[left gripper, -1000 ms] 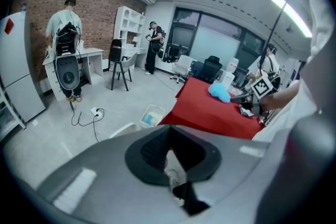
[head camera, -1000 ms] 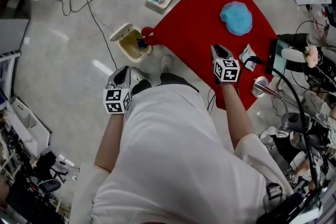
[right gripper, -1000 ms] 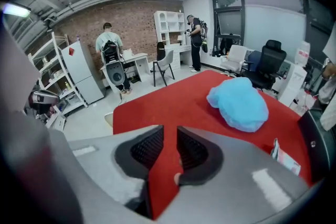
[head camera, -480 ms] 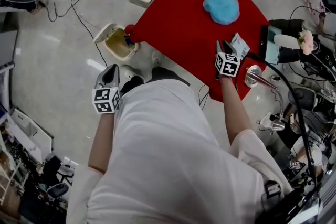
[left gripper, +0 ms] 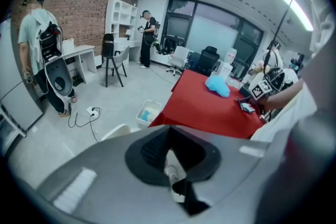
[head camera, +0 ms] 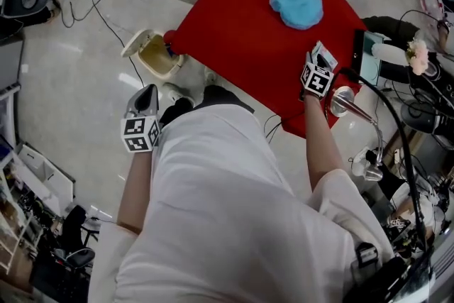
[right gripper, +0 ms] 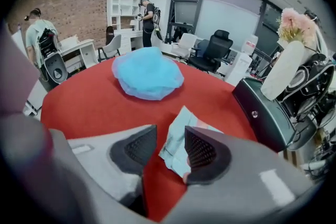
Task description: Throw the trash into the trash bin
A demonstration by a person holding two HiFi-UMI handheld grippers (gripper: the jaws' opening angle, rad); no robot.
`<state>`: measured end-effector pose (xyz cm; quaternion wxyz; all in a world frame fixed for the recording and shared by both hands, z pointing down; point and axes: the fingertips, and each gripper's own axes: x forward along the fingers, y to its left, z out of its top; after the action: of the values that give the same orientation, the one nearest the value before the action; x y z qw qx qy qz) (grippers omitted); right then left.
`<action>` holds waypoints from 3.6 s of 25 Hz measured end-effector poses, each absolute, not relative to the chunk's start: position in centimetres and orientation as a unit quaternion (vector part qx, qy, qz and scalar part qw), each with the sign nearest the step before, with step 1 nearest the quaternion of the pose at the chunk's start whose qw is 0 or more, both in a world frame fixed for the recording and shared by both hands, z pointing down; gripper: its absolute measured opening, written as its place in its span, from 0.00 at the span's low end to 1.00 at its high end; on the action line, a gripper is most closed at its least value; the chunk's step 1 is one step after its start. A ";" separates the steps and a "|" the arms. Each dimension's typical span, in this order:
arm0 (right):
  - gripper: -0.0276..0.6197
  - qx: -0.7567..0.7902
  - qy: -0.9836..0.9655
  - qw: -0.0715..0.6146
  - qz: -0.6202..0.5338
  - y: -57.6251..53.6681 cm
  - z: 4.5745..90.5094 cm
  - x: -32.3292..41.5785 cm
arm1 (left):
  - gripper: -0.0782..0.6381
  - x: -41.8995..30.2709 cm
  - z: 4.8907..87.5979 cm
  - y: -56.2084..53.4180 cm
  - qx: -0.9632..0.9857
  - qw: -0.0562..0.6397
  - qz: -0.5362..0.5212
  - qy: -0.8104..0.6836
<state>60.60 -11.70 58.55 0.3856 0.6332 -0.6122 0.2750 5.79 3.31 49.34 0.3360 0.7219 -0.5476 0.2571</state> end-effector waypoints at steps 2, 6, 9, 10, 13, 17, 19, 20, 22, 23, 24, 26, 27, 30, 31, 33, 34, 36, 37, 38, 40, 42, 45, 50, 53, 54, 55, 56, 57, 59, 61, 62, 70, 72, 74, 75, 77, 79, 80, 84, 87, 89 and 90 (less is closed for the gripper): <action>0.33 0.636 -0.600 0.396 0.280 -11.9 59.4 61.5 | 0.12 6.0 49.4 3.1 0.720 0.338 0.258 -0.549; 0.37 0.633 -0.580 0.420 0.293 -12.4 61.3 62.5 | 0.12 6.1 49.7 2.8 0.715 0.341 0.263 -0.551; 0.35 0.634 -0.565 0.431 0.306 -12.4 62.1 62.8 | 0.12 6.0 49.6 2.7 0.712 0.343 0.264 -0.553; 0.26 0.637 -0.559 0.433 0.307 -12.4 62.2 63.0 | 0.12 6.0 49.7 2.6 0.711 0.344 0.264 -0.553; 0.09 0.646 -0.550 0.438 0.297 -12.6 61.7 63.1 | 0.12 6.0 49.8 2.4 0.711 0.345 0.263 -0.553; 0.05 0.651 -0.556 0.437 0.277 -12.8 60.6 63.1 | 0.12 6.1 49.9 2.2 0.714 0.345 0.260 -0.551; 0.05 0.653 -0.559 0.435 0.269 -12.6 60.1 62.8 | 0.12 6.0 49.8 2.1 0.715 0.343 0.256 -0.552; 0.05 0.653 -0.561 0.434 0.264 -12.6 59.8 62.7 | 0.12 5.8 49.8 2.1 0.716 0.343 0.254 -0.553; 0.05 0.654 -0.564 0.432 0.258 -12.4 59.4 62.2 | 0.12 5.5 49.9 2.2 0.716 0.341 0.251 -0.554; 0.05 0.655 -0.566 0.431 0.255 -12.4 59.1 62.0 | 0.12 5.3 49.9 2.4 0.717 0.341 0.250 -0.555; 0.05 0.656 -0.567 0.429 0.253 -12.2 58.9 61.7 | 0.12 5.2 49.9 2.6 0.717 0.340 0.249 -0.555; 0.05 0.658 -0.573 0.422 0.246 -12.1 58.2 60.9 | 0.12 4.7 49.8 3.1 0.718 0.340 0.247 -0.555; 0.05 0.657 -0.578 0.419 0.243 -12.1 57.9 60.4 | 0.12 4.5 49.8 3.3 0.718 0.339 0.246 -0.556; 0.05 0.652 -0.594 0.411 0.233 -12.2 56.9 58.3 | 0.12 3.5 49.4 3.9 0.717 0.337 0.241 -0.561; 0.05 0.649 -0.599 0.408 0.230 -12.2 56.6 57.4 | 0.12 3.1 49.2 4.2 0.716 0.336 0.239 -0.562; 0.05 0.642 -0.610 0.405 0.225 -12.1 56.1 55.6 | 0.12 2.3 48.9 4.8 0.715 0.335 0.236 -0.566; 0.05 0.638 -0.616 0.405 0.223 -12.0 55.9 54.7 | 0.12 1.9 48.9 5.1 0.715 0.335 0.234 -0.568; 0.05 0.628 -0.627 0.405 0.218 -11.5 55.7 52.8 | 0.12 1.1 48.8 5.9 0.713 0.335 0.231 -0.571; 0.05 0.623 -0.633 0.405 0.216 -11.4 55.6 51.8 | 0.12 0.7 48.9 6.3 0.712 0.335 0.230 -0.572; 0.05 0.618 -0.640 0.405 0.213 -11.2 55.5 50.8 | 0.12 0.3 48.9 6.7 0.711 0.335 0.228 -0.575; 0.05 0.606 -0.652 0.407 0.207 -10.8 55.3 48.8 | 0.12 -0.5 48.9 7.5 0.707 0.336 0.225 -0.580; 0.05 0.592 -0.664 0.409 0.204 -10.4 55.3 46.8 | 0.12 -1.3 48.9 8.3 0.704 0.338 0.221 -0.585; 0.05 0.572 -0.681 0.411 0.199 -10.1 55.4 44.1 | 0.12 -2.3 48.9 9.3 0.699 0.338 0.216 -0.592; 0.05 0.546 -0.708 0.407 0.185 -9.9 55.0 39.8 | 0.12 -3.7 48.9 10.7 0.692 0.338 0.210 -0.602; 0.05 0.524 -0.728 0.404 0.177 -9.8 54.5 36.7 | 0.12 -4.8 48.8 11.5 0.687 0.339 0.206 -0.609; 0.05 0.516 -0.736 0.404 0.174 -9.7 54.4 35.7 | 0.12 -5.1 48.8 11.7 0.685 0.339 0.205 -0.611; 0.05 0.507 -0.743 0.402 0.171 -9.6 54.3 34.6 | 0.12 -5.4 48.8 11.9 0.683 0.339 0.204 -0.614; 0.05 0.498 -0.750 0.401 0.169 -9.5 54.3 33.6 | 0.12 -5.7 48.8 12.2 0.681 0.339 0.203 -0.617; 0.05 0.489 -0.757 0.401 0.166 -9.3 54.2 32.5 | 0.12 -5.9 48.7 12.5 0.679 0.339 0.201 -0.619; 0.05 0.472 -0.769 0.399 0.161 -9.0 53.9 30.4 | 0.12 -6.3 48.6 12.9 0.677 0.339 0.197 -0.623; 0.05 0.456 -0.780 0.398 0.158 -8.8 53.8 28.4 | 0.12 -6.6 48.6 13.1 0.674 0.338 0.194 -0.627; 0.05 0.447 -0.786 0.398 0.156 -8.6 53.8 27.5 | 0.12 -6.7 48.6 13.2 0.673 0.339 0.192 -0.629; 0.05 0.370 -0.829 0.392 0.148 -6.5 53.8 20.1 | 0.12 -7.4 48.9 15.1 0.658 0.345 0.183 -0.644; 0.05 0.347 -0.840 0.391 0.146 -5.9 53.8 18.2 | 0.12 -7.6 49.0 15.5 0.654 0.347 0.180 -0.648; 0.05 0.322 -0.852 0.388 0.144 -5.2 53.9 16.3 | 0.12 -7.8 49.1 15.9 0.649 0.350 0.177 -0.652; 0.05 0.310 -0.857 0.386 0.144 -4.8 53.9 15.4 | 0.12 -7.9 49.2 16.2 0.646 0.351 0.177 -0.654; 0.05 0.287 -0.867 0.381 0.146 -4.2 54.0 13.8 | 0.12 -8.1 49.4 16.6 0.642 0.354 0.176 -0.657; 0.05 0.267 -0.874 0.377 0.148 -3.5 54.0 12.3 | 0.12 -8.4 49.6 17.0 0.638 0.357 0.174 -0.660; 0.05 0.257 -0.878 0.376 0.150 -3.2 54.0 11.6 | 0.12 -8.5 49.7 17.1 0.636 0.358 0.173 -0.661; 0.05 0.214 -0.890 0.370 0.157 -1.7 54.0 8.6 | 0.12 -9.1 50.1 17.7 0.629 0.364 0.169 -0.666; 0.05 0.182 -0.898 0.365 0.166 -0.5 54.1 6.5 | 0.12 -9.6 50.4 18.1 0.622 0.368 0.167 -0.670; 0.05 0.161 -0.902 0.358 0.180 0.6 54.1 4.9 | 0.12 -10.0 50.5 18.5 0.617 0.369 0.165 -0.675; 0.05 0.150 -0.904 0.354 0.187 1.2 54.0 4.0 | 0.12 -10.3 50.6 18.8 0.614 0.370 0.163 -0.677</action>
<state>4.03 1.17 54.04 0.3537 0.1500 -0.9041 0.1872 -10.30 18.78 50.56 0.3704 0.6143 -0.6774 0.1634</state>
